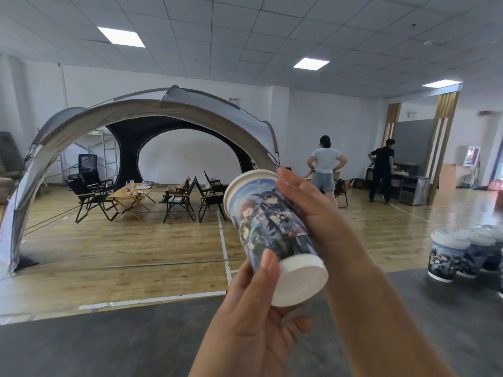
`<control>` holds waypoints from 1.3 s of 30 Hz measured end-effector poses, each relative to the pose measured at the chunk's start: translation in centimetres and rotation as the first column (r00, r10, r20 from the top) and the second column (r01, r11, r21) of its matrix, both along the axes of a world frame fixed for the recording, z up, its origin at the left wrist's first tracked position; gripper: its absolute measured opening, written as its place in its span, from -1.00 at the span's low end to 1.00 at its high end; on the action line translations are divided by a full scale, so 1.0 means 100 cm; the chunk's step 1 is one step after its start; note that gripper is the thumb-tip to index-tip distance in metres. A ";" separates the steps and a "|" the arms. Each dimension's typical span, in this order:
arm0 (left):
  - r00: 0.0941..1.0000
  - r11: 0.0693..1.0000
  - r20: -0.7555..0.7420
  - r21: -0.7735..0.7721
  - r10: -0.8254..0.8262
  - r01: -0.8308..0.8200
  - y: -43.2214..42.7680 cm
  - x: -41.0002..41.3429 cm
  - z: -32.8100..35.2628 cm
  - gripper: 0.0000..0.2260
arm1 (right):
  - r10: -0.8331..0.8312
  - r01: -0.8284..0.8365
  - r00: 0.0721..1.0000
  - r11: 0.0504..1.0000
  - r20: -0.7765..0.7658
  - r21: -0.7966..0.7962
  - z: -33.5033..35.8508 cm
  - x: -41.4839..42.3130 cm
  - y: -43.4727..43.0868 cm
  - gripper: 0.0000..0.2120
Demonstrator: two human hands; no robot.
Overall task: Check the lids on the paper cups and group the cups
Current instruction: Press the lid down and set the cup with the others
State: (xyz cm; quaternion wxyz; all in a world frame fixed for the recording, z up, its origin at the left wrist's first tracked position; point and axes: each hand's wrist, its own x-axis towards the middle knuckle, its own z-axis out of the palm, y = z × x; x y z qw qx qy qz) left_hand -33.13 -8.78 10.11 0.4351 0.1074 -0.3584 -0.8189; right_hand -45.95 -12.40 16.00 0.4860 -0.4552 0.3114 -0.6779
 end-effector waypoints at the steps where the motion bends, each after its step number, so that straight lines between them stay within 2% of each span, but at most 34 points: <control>1: 1.000 1.000 -0.007 0.028 -0.004 0.005 -0.001 0.000 0.001 -0.45 | 0.041 -0.041 0.998 0.999 0.052 0.005 -0.005 0.000 -0.005 -0.55; 3: 0.996 0.995 -0.085 0.087 -0.034 0.042 -0.005 0.003 -0.002 -0.36 | 0.132 -0.129 0.980 0.991 0.152 -0.029 -0.016 0.000 -0.013 -0.45; 5: 0.985 0.990 -0.162 0.115 -0.057 0.076 -0.008 0.006 -0.002 -0.14 | 0.228 -0.212 0.943 0.973 0.245 -0.088 -0.028 0.001 -0.018 -0.25; 7: 0.980 0.993 -0.195 0.102 -0.041 0.062 -0.008 0.007 -0.001 0.02 | 0.362 -0.346 0.875 0.932 0.323 -0.107 -0.038 0.002 -0.020 -0.23; 9: 0.985 0.998 -0.168 0.052 0.030 -0.021 -0.009 0.006 -0.002 -0.07 | 0.386 -0.376 0.857 0.921 0.342 -0.097 -0.044 0.003 -0.021 -0.35; 11: 0.979 0.987 -0.128 0.020 0.159 -0.158 -0.011 0.004 -0.004 -0.27 | 0.277 -0.267 0.913 0.961 0.301 -0.075 -0.046 0.001 -0.023 -0.47; 13: 0.956 0.951 -0.045 -0.097 0.291 -0.294 -0.016 0.004 -0.007 -0.35 | 0.130 -0.115 0.970 0.990 0.205 -0.081 -0.041 0.000 -0.021 -0.47; 15: 0.909 0.870 0.015 -0.298 0.416 -0.393 -0.021 0.007 -0.014 -0.27 | -0.003 0.012 0.995 0.996 0.102 -0.087 -0.033 -0.002 -0.016 -0.42; 18: 0.771 0.638 0.124 -0.650 0.624 -0.412 -0.028 0.008 -0.028 -0.18 | -0.085 0.083 0.996 0.992 -0.016 -0.096 -0.026 0.000 -0.012 -0.43; 20: 0.687 0.520 0.138 -0.762 0.713 -0.387 -0.030 0.009 -0.033 -0.19 | -0.109 0.108 0.994 0.989 -0.004 -0.097 -0.024 0.000 -0.011 -0.45; 21: 0.675 0.496 0.132 -0.780 0.726 -0.381 -0.032 0.010 -0.036 -0.18 | -0.110 0.109 0.994 0.989 -0.001 -0.103 -0.023 0.000 -0.010 -0.46; 26: 0.695 0.479 0.126 -0.808 0.708 -0.342 -0.037 0.016 -0.042 -0.19 | -0.099 0.098 0.995 0.984 -0.002 -0.148 -0.026 0.003 -0.004 -0.43; 30: 0.848 0.605 0.140 -0.760 0.510 -0.238 -0.040 0.017 -0.040 -0.23 | -0.164 0.157 0.986 0.956 -0.010 -0.249 -0.032 -0.002 0.000 -0.32; 33: 0.905 0.628 0.158 -0.765 0.395 -0.141 -0.050 0.009 -0.039 -0.31 | -0.229 0.210 0.973 0.931 -0.029 -0.298 -0.042 -0.012 0.012 -0.26; 36: 0.933 0.639 0.198 -0.768 0.300 -0.043 -0.052 -0.010 -0.044 -0.29 | -0.287 0.260 0.954 0.933 -0.081 -0.250 -0.052 -0.031 0.028 -0.17; 39: 0.927 0.688 0.311 -0.721 0.208 0.087 -0.048 -0.037 -0.062 -0.27 | -0.359 0.323 0.900 0.930 -0.248 -0.173 -0.063 -0.063 0.052 -0.19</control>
